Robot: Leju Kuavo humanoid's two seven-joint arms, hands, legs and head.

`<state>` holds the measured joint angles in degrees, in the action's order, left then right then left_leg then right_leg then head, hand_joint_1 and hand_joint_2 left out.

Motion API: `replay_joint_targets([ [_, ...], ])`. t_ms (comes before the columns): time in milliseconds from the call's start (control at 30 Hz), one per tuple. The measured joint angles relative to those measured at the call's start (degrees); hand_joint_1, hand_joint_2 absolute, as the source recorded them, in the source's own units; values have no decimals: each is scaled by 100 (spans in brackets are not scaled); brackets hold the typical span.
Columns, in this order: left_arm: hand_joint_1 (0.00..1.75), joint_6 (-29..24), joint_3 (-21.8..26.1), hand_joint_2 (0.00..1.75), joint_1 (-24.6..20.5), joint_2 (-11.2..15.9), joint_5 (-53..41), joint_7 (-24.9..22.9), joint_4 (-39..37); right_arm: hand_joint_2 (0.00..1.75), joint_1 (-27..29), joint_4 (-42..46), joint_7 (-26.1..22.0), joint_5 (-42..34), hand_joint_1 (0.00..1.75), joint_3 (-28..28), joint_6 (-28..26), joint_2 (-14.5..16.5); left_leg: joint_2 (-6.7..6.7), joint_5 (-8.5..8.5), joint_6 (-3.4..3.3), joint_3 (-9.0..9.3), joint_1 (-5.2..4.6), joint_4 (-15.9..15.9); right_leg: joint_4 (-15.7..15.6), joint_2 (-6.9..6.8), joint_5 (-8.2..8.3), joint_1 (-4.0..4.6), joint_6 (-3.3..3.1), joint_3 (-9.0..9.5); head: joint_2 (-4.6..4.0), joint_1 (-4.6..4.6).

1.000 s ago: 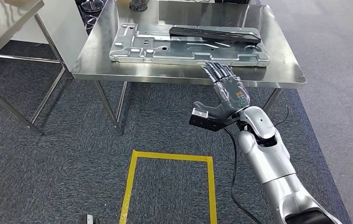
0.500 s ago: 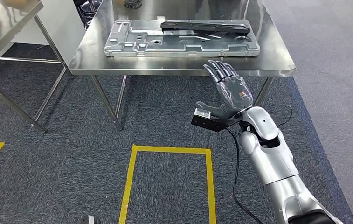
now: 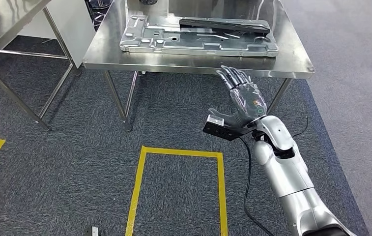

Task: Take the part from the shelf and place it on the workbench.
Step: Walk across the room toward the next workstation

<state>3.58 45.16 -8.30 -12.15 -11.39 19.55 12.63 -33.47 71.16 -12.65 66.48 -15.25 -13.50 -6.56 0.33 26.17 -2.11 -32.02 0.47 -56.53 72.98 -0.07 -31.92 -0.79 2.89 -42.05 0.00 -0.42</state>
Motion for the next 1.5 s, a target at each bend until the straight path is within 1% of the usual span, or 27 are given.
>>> replay_joint_targets([
  [33, 0, 0, 0, 0, 9, 1, 1, 2, 0, 0, 81, -37, -23, -79, 0, 38, -11, 1, -5, -17, 3, -33, -1, -10, 82, 0, -2, -3, 5, 4, 0, 0],
  [67, 0, 0, 0, 0, 15, 1, 2, 2, 0, 0, 158, -76, -54, -158, 0, 80, -30, 3, -12, -29, 10, -58, -2, -24, -93, -1, 103, -4, 0, 134, 0, 1],
  [133, 0, 2, 0, 0, 18, 0, 7, -3, 0, 0, 290, -161, -146, -370, 0, 184, -66, 16, -21, -40, 33, -90, -5, -54, -915, -3, 409, 0, -41, 625, 0, -1],
  [200, 0, 6, 0, 0, 13, -1, 23, -37, 0, 0, 406, -280, -280, -691, 0, 330, -36, 56, -21, -47, 79, -120, -24, -83, -1519, -5, 558, 30, -109, 945, 0, -3],
  [267, 0, 25, 1, 87, 10, -2, 51, -153, 0, 0, 529, -511, -452, -1121, 0, 539, 80, 126, -19, -62, 137, -139, -35, -87, -1614, -3, 569, 60, -171, 970, 0, -5],
  [333, 0, 48, 2, 175, 14, 1, 85, -325, 0, 0, 609, -904, -663, -1546, 0, 790, 138, 216, -20, -20, 194, -161, -31, -126, -1645, -12, 604, 32, -240, 969, -1, -7],
  [400, 0, 53, 2, 175, 20, 5, 107, -421, 0, 0, 622, -1412, -845, -1886, 0, 1039, 100, 303, -23, 240, 246, -323, -24, -502, -1679, -23, 642, 1, -301, 963, -1, -17],
  [467, 0, 46, 2, 175, 29, 13, 110, -435, 0, 0, 632, -1991, -927, -2173, 0, 1305, 69, 364, -23, 630, 283, -648, -12, -1271, -1676, -28, 652, 5, -321, 943, 0, -27],
  [500, 0, 41, 2, 175, 38, 19, 112, -436, 0, 0, 643, -2299, -929, -2313, 0, 1453, 74, 386, -22, 745, 295, -783, -7, -1595, -1669, -31, 654, 7, -321, 933, 0, -26],
  [533, 0, 35, 3, 175, 48, 27, 115, -437, 0, 0, 656, -2601, -890, -2454, 0, 1608, 96, 404, -22, 755, 300, -833, -4, -1735, -1660, -32, 654, 8, -321, 924, 0, -27],
  [567, 0, 31, 3, 175, 57, 36, 120, -437, 0, 0, 667, -2899, -839, -2596, 0, 1770, 128, 418, -22, 656, 296, -774, -1, -1644, -1650, -32, 653, 7, -317, 918, 0, -28],
  [600, 0, 27, 4, 175, 62, 45, 125, -438, 0, 0, 679, -3174, -790, -2725, 0, 1927, 166, 430, -22, 475, 285, -611, 3, -1334, -1637, -30, 649, 7, -309, 916, 0, -28],
  [667, 0, 25, 4, 175, 60, 63, 138, -436, 0, 87, 712, -3662, -690, -2961, 0, 2231, 287, 446, -26, 171, 246, -216, 0, -533, -1602, -26, 633, 17, -271, 904, 0, -28],
  [733, 0, 19, 6, 175, 61, 80, 157, -432, 0, 175, 763, -4064, -574, -3199, 0, 2526, 497, 453, -32, 100, 203, -34, -14, -146, -1583, -21, 633, 35, -209, 880, 0, -22],
  [800, 0, 8, 11, 175, 72, 94, 176, -428, 0, 175, 854, -4397, -430, -3439, 0, 2832, 732, 464, -38, 94, 143, -22, -23, -121, -1595, -20, 645, 37, -138, 877, 0, -18],
  [867, 0, -2, 17, 175, 75, 105, 185, -425, 0, 175, 980, -4671, -240, -3651, 0, 3133, 945, 490, -38, 54, 64, -9, -11, -75, -1483, -17, 539, 16, -74, 838, -1, -10],
  [900, 0, -4, 20, 175, 73, 110, 186, -423, 0, 175, 1048, -4794, -125, -3745, 0, 3280, 1047, 505, -37, 34, 30, -6, -2, -52, -1266, -15, 394, 9, -47, 744, -1, -5],
  [967, 0, -4, 24, 175, 78, 125, 184, -428, 0, 175, 1205, -5015, 128, -3902, 0, 3550, 1233, 533, -37, 22, -4, -24, -8, -46, -513, -13, 2, -2, -10, 404, 0, 4],
  [1000, 0, 0, 26, 175, 89, 134, 180, -436, 0, 175, 1300, -5112, 258, -3966, 0, 3673, 1312, 546, -40, 21, -9, -31, -13, -47, -147, -13, -137, -4, 4, 236, 0, 3],
  [1033, 0, 4, 29, 175, 100, 146, 173, -452, 0, 175, 1398, -5204, 392, -4027, 0, 3787, 1388, 565, -43, 21, -12, -34, -18, -49, 57, -13, -177, -6, 11, 145, -1, 4],
  [1067, 0, 8, 31, 175, 109, 157, 159, -474, 0, 175, 1493, -5288, 535, -4082, 0, 3888, 1465, 588, -46, 22, -11, -36, -20, -52, 39, -13, -111, -8, 11, 158, -1, 4],
  [1100, 0, 15, 32, 175, 114, 167, 139, -504, 0, 175, 1580, -5361, 687, -4136, 0, 3978, 1543, 617, -49, 25, -6, -34, -21, -56, -215, -13, 47, -9, 1, 287, -1, 4],
  [1167, 0, 26, 32, 175, 116, 179, 76, -578, 0, 175, 1741, -5482, 1054, -4239, 0, 4143, 1692, 687, -50, 40, 23, -26, -34, -70, -1058, -18, 393, 2, -49, 721, -1, 3],
  [1233, 0, 11, 22, 175, 120, 189, -7, -662, 0, 175, 1936, -5590, 1448, -4320, 0, 4306, 1767, 792, -50, 56, 79, -21, -50, -84, -1558, -17, 529, 32, -122, 975, 0, -1],
  [1367, 0, -156, -69, 175, 176, 228, -215, -866, -1, 175, 2420, -5775, 2180, -4418, 0, 4599, 1705, 1044, -50, 156, 214, -29, -35, -164, -1635, -20, 543, 30, -267, 1007, -1, -6],
  [1433, 0, -218, -100, 175, 224, 256, -277, -920, -2, 175, 2608, -5830, 2332, -4476, 0, 4725, 1659, 1167, -47, 482, 269, -226, -21, -650, -1665, -25, 566, 10, -333, 1010, 0, -17],
  [1500, 0, -252, -114, 175, 266, 279, -304, -944, -2, 175, 2723, -5864, 2363, -4528, 0, 4834, 1611, 1260, -46, 848, 307, -535, -11, -1390, -1662, -18, 567, 14, -359, 1002, 0, -22],
])
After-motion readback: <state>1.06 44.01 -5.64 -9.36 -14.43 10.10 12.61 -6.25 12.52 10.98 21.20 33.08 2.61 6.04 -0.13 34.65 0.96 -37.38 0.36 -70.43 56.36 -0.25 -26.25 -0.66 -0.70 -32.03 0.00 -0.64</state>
